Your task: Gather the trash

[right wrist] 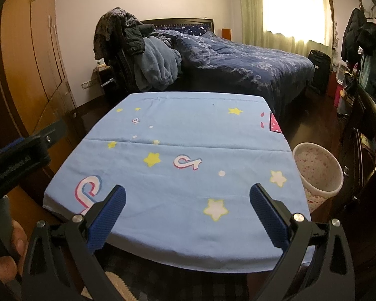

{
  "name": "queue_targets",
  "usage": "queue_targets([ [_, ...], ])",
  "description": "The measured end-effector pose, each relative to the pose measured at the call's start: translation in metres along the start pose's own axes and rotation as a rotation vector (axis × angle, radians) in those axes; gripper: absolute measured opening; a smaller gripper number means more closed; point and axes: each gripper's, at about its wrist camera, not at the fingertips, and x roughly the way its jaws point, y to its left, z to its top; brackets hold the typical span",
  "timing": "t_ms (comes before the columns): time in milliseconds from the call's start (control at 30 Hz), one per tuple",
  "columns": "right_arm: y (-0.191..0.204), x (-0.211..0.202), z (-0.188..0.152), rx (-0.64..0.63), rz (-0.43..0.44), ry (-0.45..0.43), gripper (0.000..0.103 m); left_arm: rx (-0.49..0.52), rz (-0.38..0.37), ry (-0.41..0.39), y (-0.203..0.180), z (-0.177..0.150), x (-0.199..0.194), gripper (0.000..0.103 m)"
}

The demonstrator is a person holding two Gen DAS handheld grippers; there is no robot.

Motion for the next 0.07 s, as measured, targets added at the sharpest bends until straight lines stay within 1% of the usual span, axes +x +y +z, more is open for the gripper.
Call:
queue_targets([
  [67, -0.0029, 0.0032, 0.0007, 0.010, -0.002, 0.006, 0.099, -0.001, -0.003, 0.025, 0.0008, -0.0021, 0.0089, 0.099],
])
